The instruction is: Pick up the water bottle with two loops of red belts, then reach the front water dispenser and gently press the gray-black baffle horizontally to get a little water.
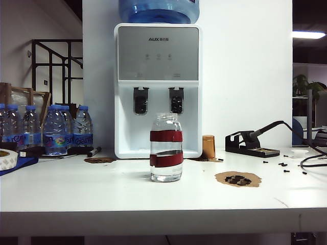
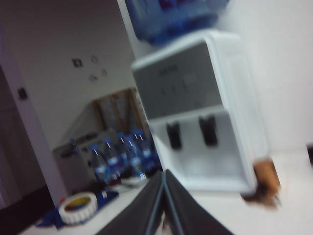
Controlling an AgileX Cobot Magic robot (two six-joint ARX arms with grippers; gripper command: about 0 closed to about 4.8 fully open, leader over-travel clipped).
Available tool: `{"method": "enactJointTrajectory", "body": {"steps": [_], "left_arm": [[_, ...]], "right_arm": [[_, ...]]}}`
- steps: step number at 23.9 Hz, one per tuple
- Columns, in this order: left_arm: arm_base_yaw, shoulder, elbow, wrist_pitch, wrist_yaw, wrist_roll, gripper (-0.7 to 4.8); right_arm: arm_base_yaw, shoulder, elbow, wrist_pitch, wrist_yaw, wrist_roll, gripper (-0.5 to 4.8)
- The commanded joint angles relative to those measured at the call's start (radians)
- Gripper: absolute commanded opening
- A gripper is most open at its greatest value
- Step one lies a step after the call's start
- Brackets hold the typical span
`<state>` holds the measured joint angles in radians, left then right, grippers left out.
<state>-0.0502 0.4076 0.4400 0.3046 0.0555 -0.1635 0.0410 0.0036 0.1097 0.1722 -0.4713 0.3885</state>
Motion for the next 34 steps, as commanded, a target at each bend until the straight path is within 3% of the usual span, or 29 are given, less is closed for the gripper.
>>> {"method": "enactJointTrajectory", "body": {"steps": [1, 5, 7, 9, 10, 11, 12, 14, 15, 16, 19, 25, 31, 34], "left_arm": [[0.001, 0.231, 0.077, 0.161, 0.135, -0.029, 2.4], [0.0, 0.52, 0.16, 0.317, 0.358, -0.03, 3.07], [-0.009, 0.657, 0.195, 0.392, 0.455, -0.032, 3.79], [-0.021, 0.776, 0.21, 0.462, 0.517, -0.032, 4.65], [-0.045, 0.9, 0.211, 0.55, 0.551, -0.026, 4.79], [-0.063, 0.993, 0.211, 0.608, 0.562, -0.025, 4.79], [-0.07, 1.101, 0.211, 0.679, 0.575, -0.02, 4.79], [-0.09, 1.239, 0.212, 0.79, 0.617, -0.018, 4.79], [-0.102, 1.311, 0.212, 0.866, 0.649, -0.015, 4.79], [-0.116, 1.376, 0.213, 0.936, 0.691, 0.003, 4.79], [-0.16, 1.48, 0.216, 1.011, 0.763, 0.016, 4.79], [-0.232, 1.542, 0.216, 1.013, 0.751, 0.145, 4.79], [-0.279, 1.576, 0.252, 1.004, 0.692, 0.161, 4.79], [-0.305, 1.618, 0.325, 0.955, 0.6, 0.161, 4.79]], "right_arm": [[0.001, 0.054, 0.164, -0.096, -0.033, -0.097, -0.04], [0.001, 0.291, 0.41, -0.241, -0.239, -0.191, -0.02], [0.001, 0.443, 0.541, -0.303, -0.368, -0.205, 0.01], [0.001, 0.56, 0.638, -0.337, -0.431, -0.222, 0.32], [0.001, 0.64, 0.708, -0.35, -0.435, -0.245, 1.31], [0.001, 0.706, 0.753, -0.349, -0.431, -0.28, 2.92], [0.001, 0.765, 0.784, -0.35, -0.402, -0.311, 3.55], [0.001, 0.795, 0.788, -0.354, -0.375, -0.364, 3.55], [0.001, 0.8, 0.788, -0.4, -0.345, -0.393, 3.93], [0.001, 0.805, 0.788, -0.435, -0.34, -0.402, 4.74], [0.001, 0.827, 0.788, -0.502, -0.368, -0.528, 4.79], [0.002, 0.881, 0.788, -0.523, -0.391, -0.558, 4.79], [0.002, 0.908, 0.787, -0.53, -0.398, -0.587, 4.79], [0.014, 0.918, 0.787, -0.53, -0.464, -0.588, 4.79]]}}
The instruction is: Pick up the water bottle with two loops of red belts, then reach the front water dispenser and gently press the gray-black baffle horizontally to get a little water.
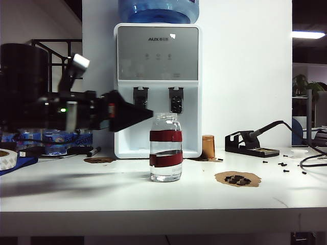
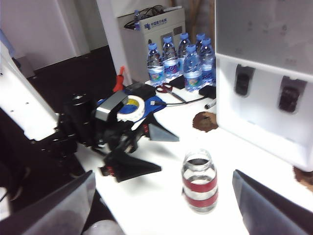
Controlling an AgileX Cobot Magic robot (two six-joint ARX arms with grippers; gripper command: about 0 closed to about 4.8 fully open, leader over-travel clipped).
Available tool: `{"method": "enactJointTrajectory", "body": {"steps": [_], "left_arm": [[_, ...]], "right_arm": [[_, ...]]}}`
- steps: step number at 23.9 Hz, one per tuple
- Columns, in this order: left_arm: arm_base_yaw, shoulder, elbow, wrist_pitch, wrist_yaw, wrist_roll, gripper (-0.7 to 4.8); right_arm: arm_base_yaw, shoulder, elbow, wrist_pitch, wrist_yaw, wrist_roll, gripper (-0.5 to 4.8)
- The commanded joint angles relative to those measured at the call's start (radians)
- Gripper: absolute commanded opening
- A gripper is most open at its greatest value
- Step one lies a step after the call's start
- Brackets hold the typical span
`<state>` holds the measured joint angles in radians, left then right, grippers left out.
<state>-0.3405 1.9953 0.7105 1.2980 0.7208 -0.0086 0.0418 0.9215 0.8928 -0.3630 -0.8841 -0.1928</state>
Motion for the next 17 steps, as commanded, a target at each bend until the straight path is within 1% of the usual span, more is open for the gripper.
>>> {"method": "enactJointTrajectory", "body": {"steps": [1, 4, 11, 15, 17], "left_arm": [[-0.022, 0.043, 0.079, -0.068, -0.071, 0.006, 4.79], [-0.023, 0.075, 0.122, -0.101, -0.066, 0.006, 4.79], [-0.047, 0.102, 0.128, -0.117, -0.016, 0.005, 4.79], [-0.074, 0.105, 0.128, -0.124, -0.014, 0.01, 4.79], [-0.092, 0.105, 0.129, -0.124, -0.034, 0.023, 4.79]], "right_arm": [[0.025, 0.0, 0.004, 0.005, -0.051, -0.006, 4.79], [0.042, 0.0, 0.003, 0.003, -0.043, -0.007, 4.79], [0.052, 0.005, 0.003, 0.002, -0.035, -0.007, 4.79], [0.052, 0.007, 0.003, -0.006, -0.032, -0.007, 4.79], [0.052, 0.009, 0.003, -0.014, -0.032, -0.007, 4.79]]}}
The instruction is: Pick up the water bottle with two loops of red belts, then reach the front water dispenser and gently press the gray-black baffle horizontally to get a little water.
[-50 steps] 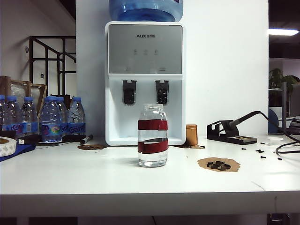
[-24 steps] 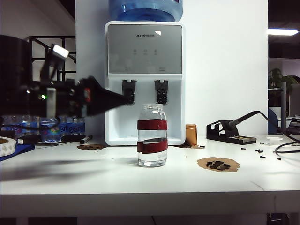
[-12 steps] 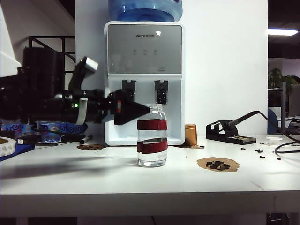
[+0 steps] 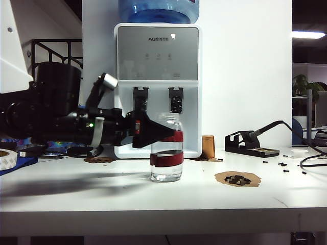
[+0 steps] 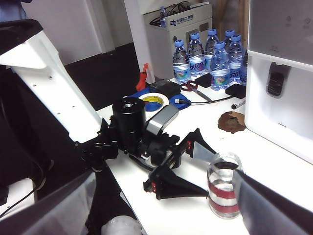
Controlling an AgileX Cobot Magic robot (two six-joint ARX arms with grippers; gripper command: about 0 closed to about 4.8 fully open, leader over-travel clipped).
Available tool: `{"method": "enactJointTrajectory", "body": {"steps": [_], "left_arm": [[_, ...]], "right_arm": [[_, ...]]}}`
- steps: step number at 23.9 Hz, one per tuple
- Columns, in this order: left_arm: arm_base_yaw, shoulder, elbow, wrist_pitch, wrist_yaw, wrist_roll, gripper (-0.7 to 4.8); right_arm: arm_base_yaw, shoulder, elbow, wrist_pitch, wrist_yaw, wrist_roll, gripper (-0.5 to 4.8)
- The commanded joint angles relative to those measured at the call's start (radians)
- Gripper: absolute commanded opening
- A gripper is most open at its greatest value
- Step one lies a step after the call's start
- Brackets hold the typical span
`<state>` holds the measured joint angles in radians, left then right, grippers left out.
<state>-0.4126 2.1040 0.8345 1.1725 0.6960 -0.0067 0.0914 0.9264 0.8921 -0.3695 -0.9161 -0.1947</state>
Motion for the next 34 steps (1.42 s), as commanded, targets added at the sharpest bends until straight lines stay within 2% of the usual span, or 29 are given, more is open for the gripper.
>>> {"method": "enactJointTrajectory", "body": {"steps": [1, 6, 9, 12, 14, 18, 21, 23, 25, 27, 29, 30, 31, 33, 34], "left_arm": [[-0.029, -0.003, 0.005, 0.001, -0.027, 0.038, 4.79], [-0.051, 0.017, 0.008, -0.005, -0.084, 0.087, 4.79], [-0.047, 0.047, 0.009, -0.001, -0.147, 0.176, 4.79], [-0.047, 0.064, 0.02, 0.0, -0.158, 0.183, 4.79], [-0.051, 0.108, 0.087, -0.006, -0.216, 0.183, 4.79], [-0.05, 0.149, 0.185, -0.116, -0.249, 0.183, 4.79], [-0.047, 0.159, 0.229, -0.176, -0.263, 0.183, 4.79], [-0.047, 0.161, 0.233, -0.168, -0.263, 0.183, 4.79], [-0.047, 0.161, 0.233, -0.166, -0.264, 0.182, 2.61], [-0.047, 0.161, 0.232, -0.166, -0.266, 0.182, 1.2], [-0.046, 0.161, 0.232, -0.166, -0.267, 0.182, 0.46], [-0.043, 0.16, 0.232, -0.159, -0.271, 0.182, -0.08], [-0.036, 0.157, 0.232, -0.153, -0.289, 0.181, -0.05], [-0.013, 0.133, 0.232, -0.137, -0.418, 0.171, -0.05], [-0.006, 0.125, 0.233, -0.128, -0.447, 0.149, -0.05]], "right_arm": [[0.003, 0.005, 0.004, -0.012, 0.0, -0.005, 4.79], [0.003, 0.005, 0.004, -0.017, -0.008, -0.005, 4.79], [0.003, 0.005, 0.004, -0.018, -0.007, -0.004, 4.79], [0.003, 0.005, 0.004, -0.018, -0.006, -0.005, 4.79], [0.002, 0.005, 0.004, -0.017, 0.018, -0.012, 4.79], [0.002, 0.005, 0.003, -0.019, 0.106, -0.031, 4.79], [0.002, 0.005, 0.003, -0.028, 0.107, -0.045, 4.79], [0.003, 0.005, 0.003, -0.033, 0.116, -0.057, 4.79], [0.003, 0.006, 0.003, -0.034, 0.146, -0.064, 4.79], [0.003, 0.006, 0.003, -0.034, 0.164, -0.068, 4.79], [0.003, 0.006, 0.003, -0.035, 0.21, -0.069, 4.79], [0.003, 0.006, 0.003, -0.036, 0.282, -0.071, 4.79], [0.003, 0.006, 0.003, -0.036, 0.321, -0.072, 4.79], [0.003, 0.006, 0.003, -0.032, 0.334, -0.09, 4.79], [0.003, 0.006, 0.003, -0.032, 0.335, -0.096, 4.79]]}}
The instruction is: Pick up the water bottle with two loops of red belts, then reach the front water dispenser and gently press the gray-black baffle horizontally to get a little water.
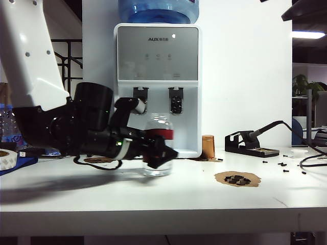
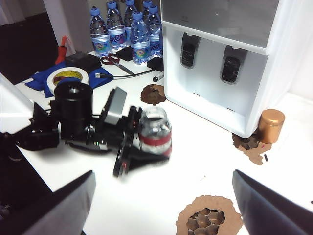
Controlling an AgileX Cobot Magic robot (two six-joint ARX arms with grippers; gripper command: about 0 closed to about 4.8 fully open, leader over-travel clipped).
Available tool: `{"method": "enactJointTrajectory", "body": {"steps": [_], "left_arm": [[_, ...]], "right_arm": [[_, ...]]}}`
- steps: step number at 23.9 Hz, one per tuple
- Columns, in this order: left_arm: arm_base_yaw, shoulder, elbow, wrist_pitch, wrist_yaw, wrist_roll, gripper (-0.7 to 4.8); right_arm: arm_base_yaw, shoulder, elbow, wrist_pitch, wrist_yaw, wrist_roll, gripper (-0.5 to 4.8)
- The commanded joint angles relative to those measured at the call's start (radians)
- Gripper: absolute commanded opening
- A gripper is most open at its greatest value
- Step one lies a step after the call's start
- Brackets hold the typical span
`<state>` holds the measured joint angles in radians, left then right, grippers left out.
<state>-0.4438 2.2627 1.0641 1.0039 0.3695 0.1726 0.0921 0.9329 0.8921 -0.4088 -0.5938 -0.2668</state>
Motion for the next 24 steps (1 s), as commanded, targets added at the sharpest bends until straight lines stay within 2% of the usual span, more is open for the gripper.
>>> {"method": "enactJointTrajectory", "body": {"steps": [1, 3, 4, 8, 10, 14, 18, 24], "left_arm": [[0.032, -0.043, 0.003, 0.054, -0.153, -0.06, -0.05], [0.039, -0.069, 0.007, 0.073, -0.267, -0.111, -0.05], [0.033, -0.077, 0.024, 0.049, -0.322, -0.111, -0.05], [0.006, -0.077, 0.111, -0.07, -0.433, -0.11, -0.05], [-0.002, -0.076, 0.17, -0.159, -0.455, -0.112, -0.05], [-0.003, -0.074, 0.28, -0.322, -0.469, -0.174, -0.05], [0.005, -0.068, 0.315, -0.309, -0.505, -0.189, -0.05], [0.024, -0.044, 0.335, -0.323, -0.51, -0.188, -0.05]], "right_arm": [[0.002, 0.0, 0.003, 0.008, 0.012, -0.026, 4.79], [0.002, 0.0, 0.003, 0.009, 0.01, -0.025, 4.79], [0.002, 0.001, 0.003, 0.013, 0.01, -0.025, 4.79], [0.002, 0.006, 0.003, 0.043, 0.003, -0.02, 4.79], [0.002, 0.011, 0.003, 0.055, 0.003, -0.017, 4.79], [0.002, 0.024, 0.003, 0.06, 0.004, -0.014, 4.79], [0.002, 0.042, 0.003, 0.061, 0.003, -0.014, 4.79], [0.002, 0.062, -0.001, 0.108, -0.028, -0.002, 4.79]]}}
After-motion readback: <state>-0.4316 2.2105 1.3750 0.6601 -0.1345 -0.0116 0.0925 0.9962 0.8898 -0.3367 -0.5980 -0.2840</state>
